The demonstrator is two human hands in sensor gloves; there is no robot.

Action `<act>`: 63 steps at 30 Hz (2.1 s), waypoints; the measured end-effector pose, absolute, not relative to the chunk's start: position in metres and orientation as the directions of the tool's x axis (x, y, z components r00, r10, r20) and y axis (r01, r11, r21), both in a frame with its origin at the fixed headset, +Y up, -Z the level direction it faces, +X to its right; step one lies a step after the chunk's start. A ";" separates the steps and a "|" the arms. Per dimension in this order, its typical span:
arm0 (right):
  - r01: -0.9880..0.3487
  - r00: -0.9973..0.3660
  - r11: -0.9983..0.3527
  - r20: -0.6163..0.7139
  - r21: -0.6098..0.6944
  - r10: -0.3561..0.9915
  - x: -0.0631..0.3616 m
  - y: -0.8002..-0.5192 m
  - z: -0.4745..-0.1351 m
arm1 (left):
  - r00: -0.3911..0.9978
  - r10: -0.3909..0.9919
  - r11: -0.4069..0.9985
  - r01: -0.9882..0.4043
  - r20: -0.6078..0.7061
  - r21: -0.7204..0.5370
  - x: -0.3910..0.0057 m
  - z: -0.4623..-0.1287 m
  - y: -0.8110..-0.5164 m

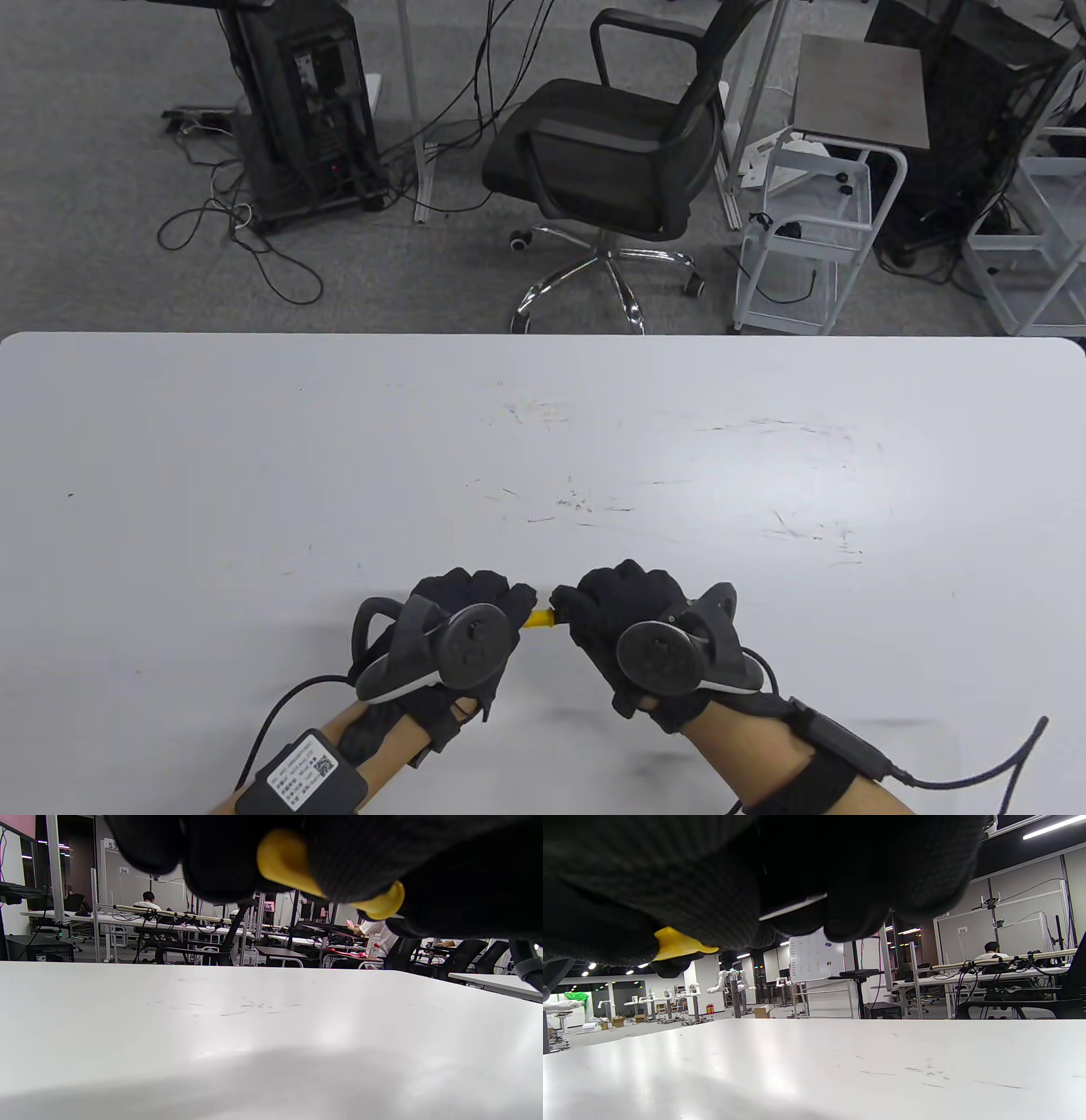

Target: Separate screwdriver from screwdriver handle

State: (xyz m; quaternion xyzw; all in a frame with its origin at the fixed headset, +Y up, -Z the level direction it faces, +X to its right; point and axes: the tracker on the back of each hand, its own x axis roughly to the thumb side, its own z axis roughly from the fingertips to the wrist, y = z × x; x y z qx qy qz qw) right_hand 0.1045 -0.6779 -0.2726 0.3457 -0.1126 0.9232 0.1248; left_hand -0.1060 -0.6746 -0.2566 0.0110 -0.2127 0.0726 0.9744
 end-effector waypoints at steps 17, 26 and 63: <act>-0.336 -0.736 -0.942 0.619 0.019 0.275 0.127 -0.676 -0.291 | 0.915 0.130 0.991 -0.129 0.381 -0.029 -0.119 -0.264 -0.673; -0.315 -0.790 -0.944 0.525 0.096 0.317 0.144 -0.692 -0.310 | 0.935 0.121 0.991 -0.131 0.332 0.007 -0.132 -0.270 -0.669; 0.164 -0.898 -0.983 0.424 0.083 -0.114 0.135 -0.758 -0.319 | 0.945 0.126 0.992 -0.124 0.302 -0.027 -0.137 -0.273 -0.667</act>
